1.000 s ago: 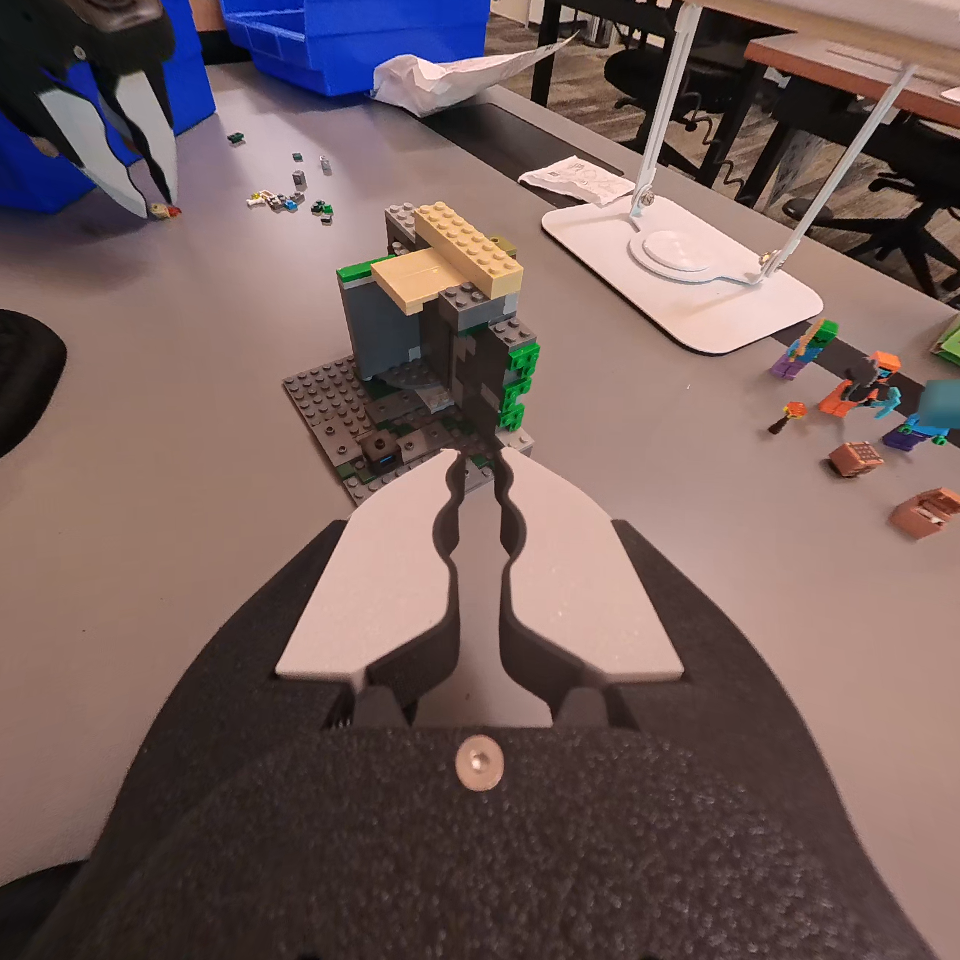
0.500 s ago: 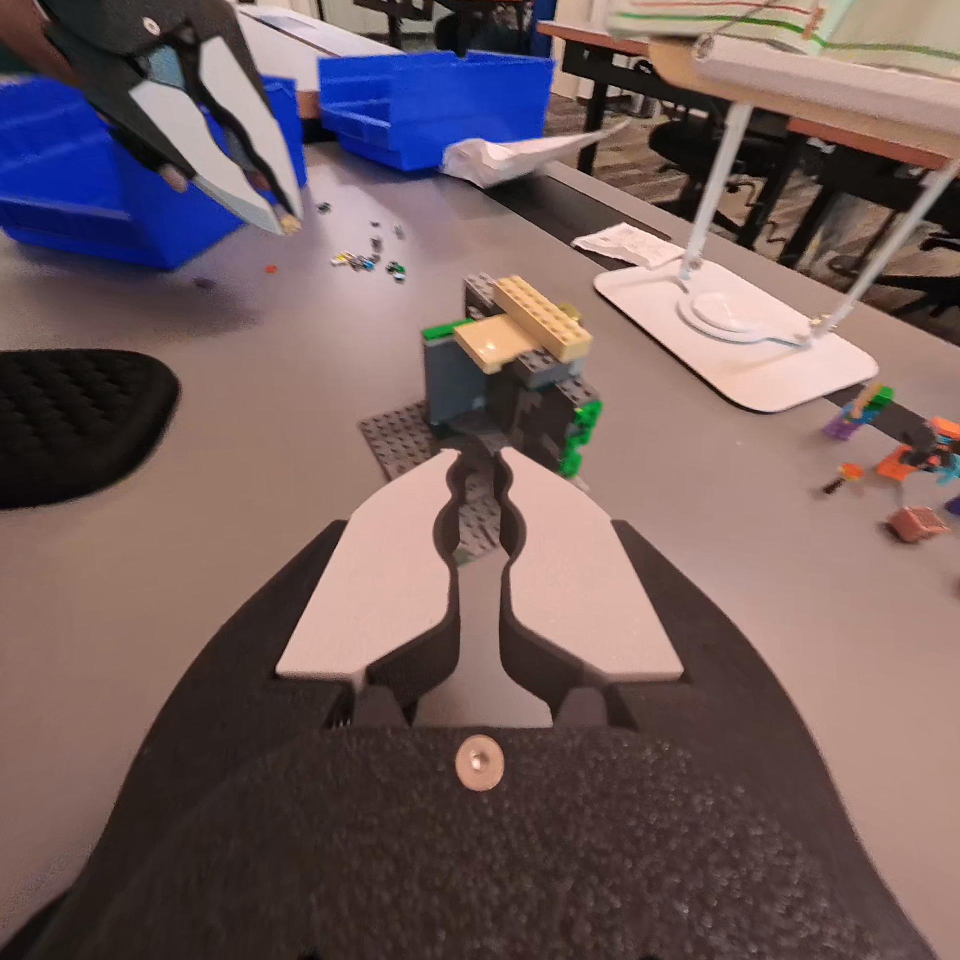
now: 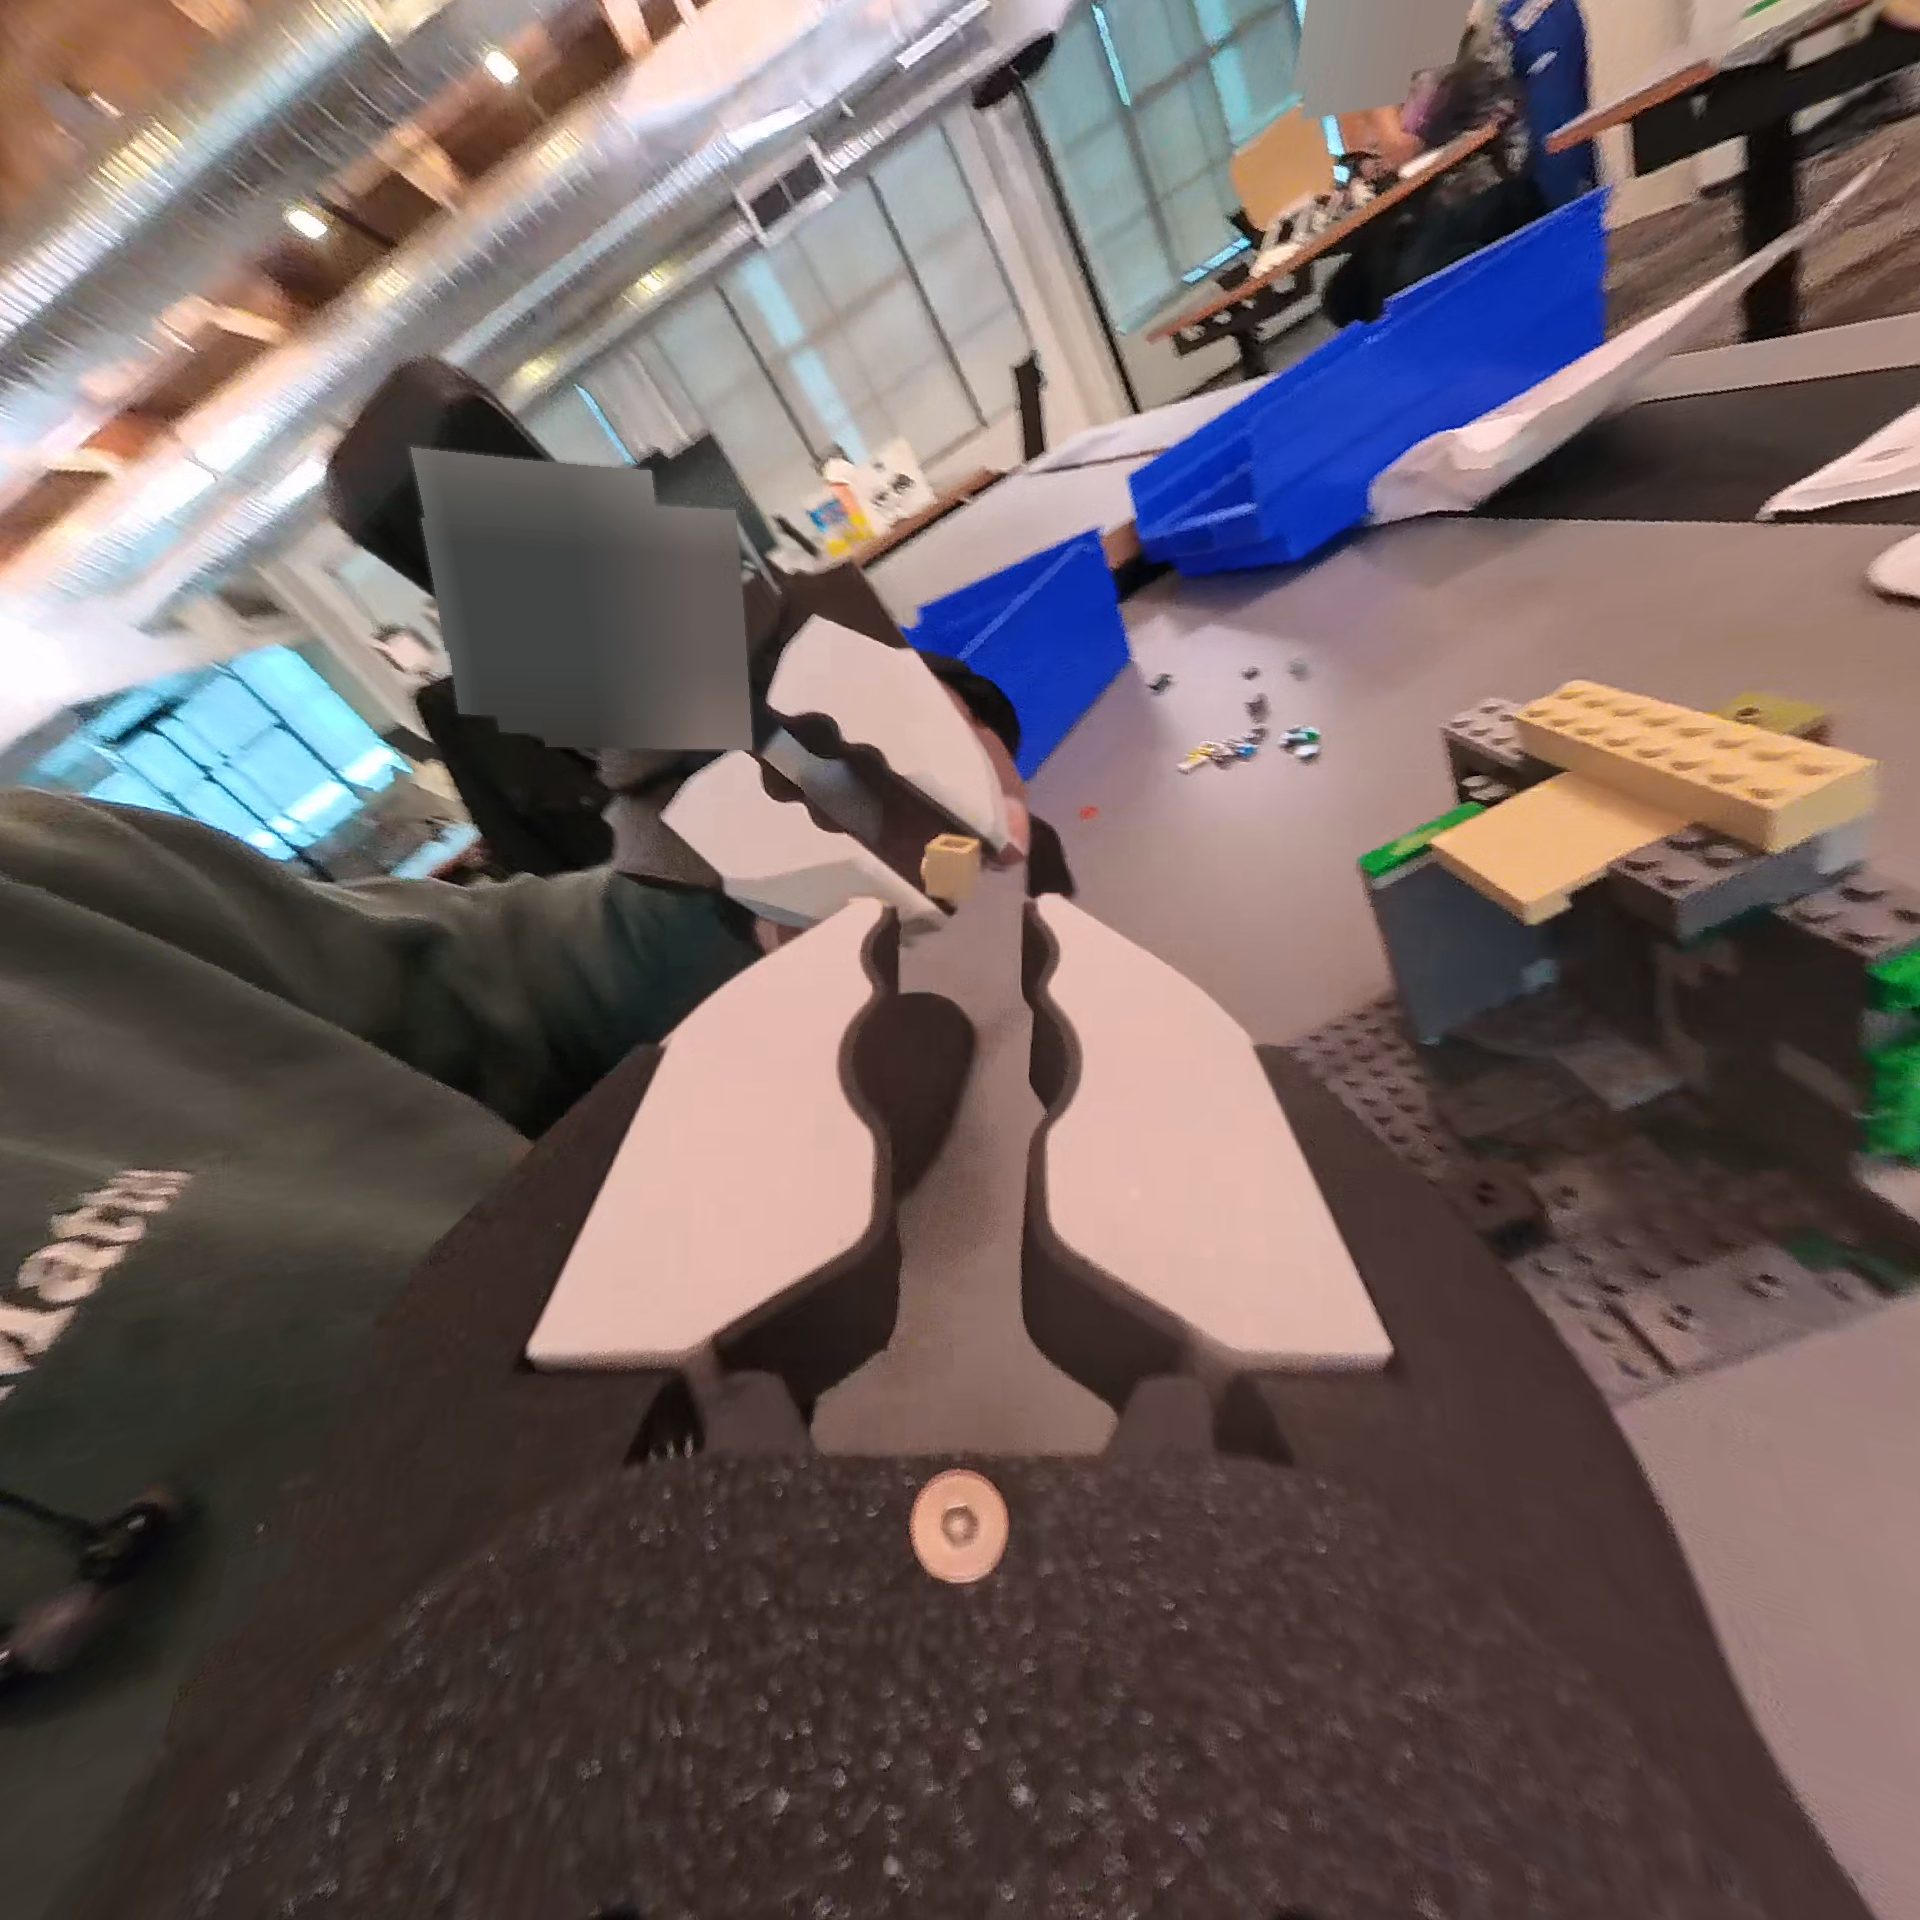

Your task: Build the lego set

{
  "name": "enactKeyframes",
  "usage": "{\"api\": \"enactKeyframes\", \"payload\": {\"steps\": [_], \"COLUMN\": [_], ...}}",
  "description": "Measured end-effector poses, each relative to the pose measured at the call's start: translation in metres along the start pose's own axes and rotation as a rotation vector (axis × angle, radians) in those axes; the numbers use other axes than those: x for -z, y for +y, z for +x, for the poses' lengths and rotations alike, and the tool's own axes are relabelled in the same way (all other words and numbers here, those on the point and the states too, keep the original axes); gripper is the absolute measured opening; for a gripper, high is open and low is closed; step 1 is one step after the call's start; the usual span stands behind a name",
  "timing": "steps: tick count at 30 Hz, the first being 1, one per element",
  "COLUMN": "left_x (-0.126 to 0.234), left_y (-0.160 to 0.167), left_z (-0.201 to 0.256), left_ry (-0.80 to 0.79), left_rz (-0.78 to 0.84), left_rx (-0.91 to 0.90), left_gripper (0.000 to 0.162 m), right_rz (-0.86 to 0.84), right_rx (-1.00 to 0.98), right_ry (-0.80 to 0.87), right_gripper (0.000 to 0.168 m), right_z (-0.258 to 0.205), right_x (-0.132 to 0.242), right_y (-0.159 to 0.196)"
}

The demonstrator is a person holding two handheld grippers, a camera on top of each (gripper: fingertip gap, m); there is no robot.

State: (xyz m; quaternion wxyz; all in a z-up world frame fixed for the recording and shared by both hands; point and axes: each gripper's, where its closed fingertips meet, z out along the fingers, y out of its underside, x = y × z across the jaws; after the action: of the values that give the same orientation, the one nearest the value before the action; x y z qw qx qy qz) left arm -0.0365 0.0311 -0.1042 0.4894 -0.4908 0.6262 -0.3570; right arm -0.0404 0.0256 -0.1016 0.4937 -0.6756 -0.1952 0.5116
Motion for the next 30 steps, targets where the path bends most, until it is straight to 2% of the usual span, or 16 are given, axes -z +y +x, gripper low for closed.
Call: {"api": "enactKeyframes", "payload": {"steps": [5, 12, 21, 23, 25, 30], "left_x": [-0.007, -0.007, -0.008, -0.007, -0.005, -0.007], "left_y": [-0.012, -0.021, -0.009, -0.004, 0.000, 0.023], "left_z": [0.014, 0.025, 0.020, 0.017, 0.015, 0.005], "left_ry": [0.024, 0.049, 0.018, 0.007, -0.007, -0.060], "left_rz": [0.090, 0.152, 0.131, 0.109, 0.094, 0.018], "left_rx": [-0.016, -0.024, 0.020, 0.034, 0.043, 0.097], "left_gripper": [0.012, 0.012, 0.016, 0.017, 0.015, 0.011], "right_rz": [0.027, 0.057, -0.015, -0.088, -0.230, -0.819], "right_rx": [-0.066, -0.160, -0.129, -0.068, 0.038, 0.487], "right_ry": [-0.106, -0.208, -0.135, -0.048, 0.096, 0.584], "right_gripper": [0.022, 0.013, 0.010, 0.010, 0.010, 0.010], "right_z": [-0.016, -0.025, -0.012, 0.002, 0.026, 0.128], "right_x": [0.003, 0.010, 0.021, 0.028, 0.041, 0.115], "right_y": [0.000, -0.002, 0.000, 0.004, 0.012, 0.031]}}
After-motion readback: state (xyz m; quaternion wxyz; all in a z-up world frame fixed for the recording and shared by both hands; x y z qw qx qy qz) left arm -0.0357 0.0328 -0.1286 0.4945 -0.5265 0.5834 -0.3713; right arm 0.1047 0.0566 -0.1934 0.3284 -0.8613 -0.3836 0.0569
